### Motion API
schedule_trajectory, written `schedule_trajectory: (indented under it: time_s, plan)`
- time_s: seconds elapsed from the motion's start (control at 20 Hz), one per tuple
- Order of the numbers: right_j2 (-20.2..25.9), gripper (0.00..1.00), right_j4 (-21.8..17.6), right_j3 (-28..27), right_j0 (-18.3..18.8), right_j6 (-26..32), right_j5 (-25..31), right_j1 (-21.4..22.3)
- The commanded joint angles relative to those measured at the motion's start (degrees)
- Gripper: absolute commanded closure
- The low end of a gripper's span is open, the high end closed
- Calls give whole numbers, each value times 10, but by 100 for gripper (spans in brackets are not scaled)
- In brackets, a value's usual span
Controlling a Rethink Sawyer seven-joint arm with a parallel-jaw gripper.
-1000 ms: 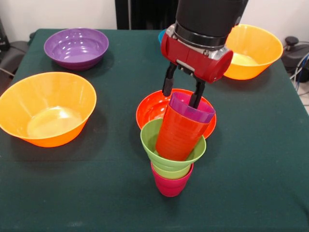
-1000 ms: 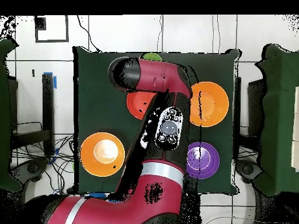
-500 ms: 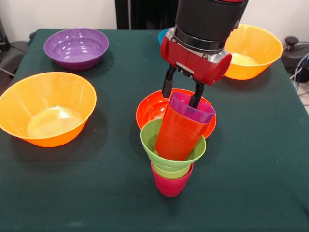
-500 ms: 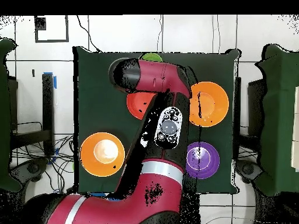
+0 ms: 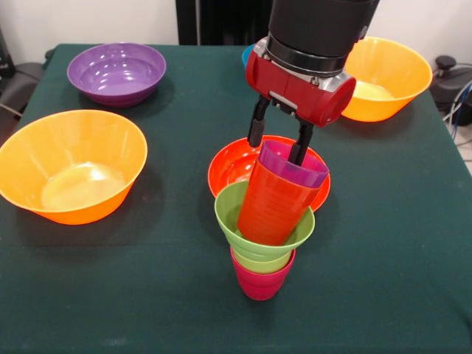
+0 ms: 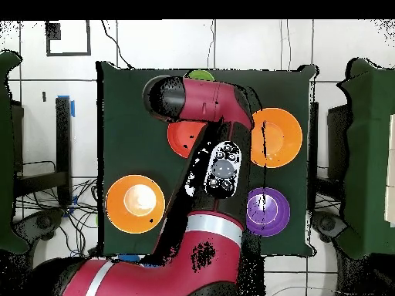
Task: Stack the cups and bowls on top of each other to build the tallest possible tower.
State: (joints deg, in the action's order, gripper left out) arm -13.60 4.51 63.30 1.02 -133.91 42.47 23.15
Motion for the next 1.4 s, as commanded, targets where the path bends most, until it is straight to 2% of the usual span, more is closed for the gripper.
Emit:
schedule_trajectory:
  time_s: [0.05,0.4,0.75,1.4]
  plan:
    - [55,0,-15,-3,1,0,5,-27]
    - [48,0,-17,-9,-2,-11,-8,-34]
    - [50,0,-20,-39,6,-4,-13,-52]
    - [41,0,-24,-33,8,2,-23,-31]
